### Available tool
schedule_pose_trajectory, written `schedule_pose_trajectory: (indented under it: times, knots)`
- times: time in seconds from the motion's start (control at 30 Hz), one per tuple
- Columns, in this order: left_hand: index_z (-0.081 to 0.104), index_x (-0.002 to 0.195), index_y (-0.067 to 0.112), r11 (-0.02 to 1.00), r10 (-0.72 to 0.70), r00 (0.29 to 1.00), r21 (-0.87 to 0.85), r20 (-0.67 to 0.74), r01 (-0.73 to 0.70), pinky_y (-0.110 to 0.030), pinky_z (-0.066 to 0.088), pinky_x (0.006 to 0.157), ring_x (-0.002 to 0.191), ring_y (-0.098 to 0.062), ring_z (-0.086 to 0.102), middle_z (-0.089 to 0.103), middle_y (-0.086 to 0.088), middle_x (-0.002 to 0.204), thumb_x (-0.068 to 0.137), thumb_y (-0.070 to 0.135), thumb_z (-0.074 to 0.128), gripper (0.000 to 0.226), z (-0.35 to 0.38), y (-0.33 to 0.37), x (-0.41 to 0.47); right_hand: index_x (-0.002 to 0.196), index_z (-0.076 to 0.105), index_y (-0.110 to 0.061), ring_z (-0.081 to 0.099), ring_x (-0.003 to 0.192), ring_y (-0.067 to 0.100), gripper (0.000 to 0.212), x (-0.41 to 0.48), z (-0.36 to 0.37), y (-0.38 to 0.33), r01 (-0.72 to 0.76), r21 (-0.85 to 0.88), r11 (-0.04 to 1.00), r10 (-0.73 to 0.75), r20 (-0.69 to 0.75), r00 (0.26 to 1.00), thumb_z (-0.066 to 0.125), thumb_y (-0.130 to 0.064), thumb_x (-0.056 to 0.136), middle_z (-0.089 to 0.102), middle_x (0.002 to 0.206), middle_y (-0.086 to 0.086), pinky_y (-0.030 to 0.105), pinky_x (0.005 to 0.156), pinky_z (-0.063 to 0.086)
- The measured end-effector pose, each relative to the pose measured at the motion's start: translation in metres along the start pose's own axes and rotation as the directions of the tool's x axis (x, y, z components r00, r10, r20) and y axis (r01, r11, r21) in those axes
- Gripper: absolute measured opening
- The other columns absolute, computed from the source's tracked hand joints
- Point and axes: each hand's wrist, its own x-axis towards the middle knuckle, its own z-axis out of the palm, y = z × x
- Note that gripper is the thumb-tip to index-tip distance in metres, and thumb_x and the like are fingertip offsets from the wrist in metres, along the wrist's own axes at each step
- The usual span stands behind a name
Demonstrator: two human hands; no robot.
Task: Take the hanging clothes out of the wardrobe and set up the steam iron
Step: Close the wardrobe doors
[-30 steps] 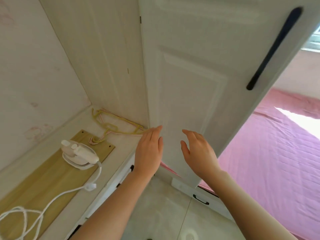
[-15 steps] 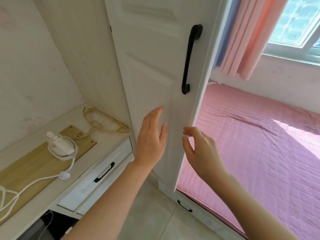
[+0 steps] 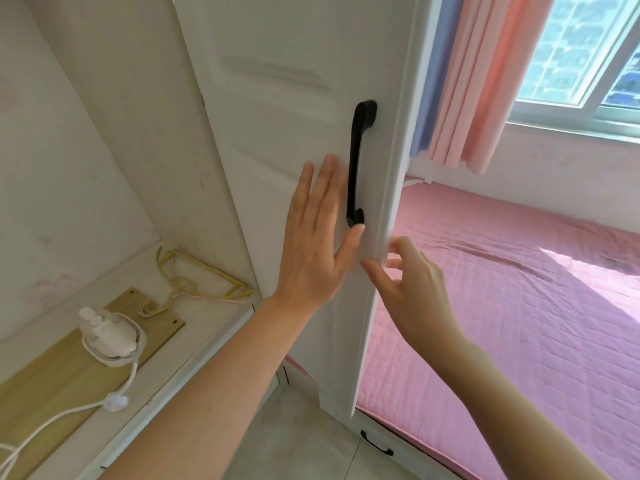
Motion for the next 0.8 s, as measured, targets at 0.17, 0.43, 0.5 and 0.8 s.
schedule_pose_trajectory:
  times: [0.17,0.43,0.5,0.8]
  knots:
    - [0.012,0.148,0.003,0.998,0.062,0.998,0.01,0.023,-0.062,-0.049,0.017,0.118,0.146,-0.035,0.01,0.018,-0.02,0.155,0.1,0.033,0.035,0.062,0.01,-0.014,0.006,0.092,0.053,-0.007,0.064,0.084,0.03,0.021,0.01,0.007,0.001,0.0,0.069,0.998,0.0,-0.011,1.0,0.057,-0.028,0.094,0.067,0.089,0.009,0.049,0.07,0.052]
    - [-0.01,0.151,0.022,0.998,0.054,0.998,0.036,-0.041,-0.053,-0.055,0.011,0.117,0.147,-0.032,0.002,-0.012,0.007,0.159,0.1,0.042,0.02,0.062,0.048,-0.021,0.013,0.09,0.05,-0.006,0.064,0.076,0.035,0.021,0.024,0.003,0.018,0.009,0.111,0.994,-0.004,-0.045,0.999,0.055,-0.026,0.095,0.066,0.081,0.013,0.052,0.064,0.052]
    - [-0.011,0.151,0.025,0.998,0.036,0.998,0.047,-0.047,-0.034,-0.054,0.008,0.117,0.147,-0.031,0.0,-0.013,0.008,0.159,0.1,0.043,0.018,0.061,0.057,-0.02,0.015,0.09,0.05,-0.008,0.064,0.075,0.035,0.021,0.03,0.0,0.021,0.003,0.122,0.993,0.002,-0.044,0.999,0.055,-0.027,0.095,0.066,0.081,0.012,0.052,0.063,0.052]
    - [-0.009,0.151,0.023,0.995,0.012,0.996,0.097,-0.093,-0.002,-0.057,0.008,0.116,0.147,-0.032,-0.004,-0.014,0.006,0.159,0.101,0.043,0.018,0.06,0.106,-0.026,0.04,0.093,0.052,-0.005,0.06,0.076,0.042,0.025,0.078,-0.02,0.054,0.02,0.169,0.985,-0.017,-0.015,1.0,0.055,-0.03,0.094,0.066,0.084,0.018,0.057,0.065,0.049]
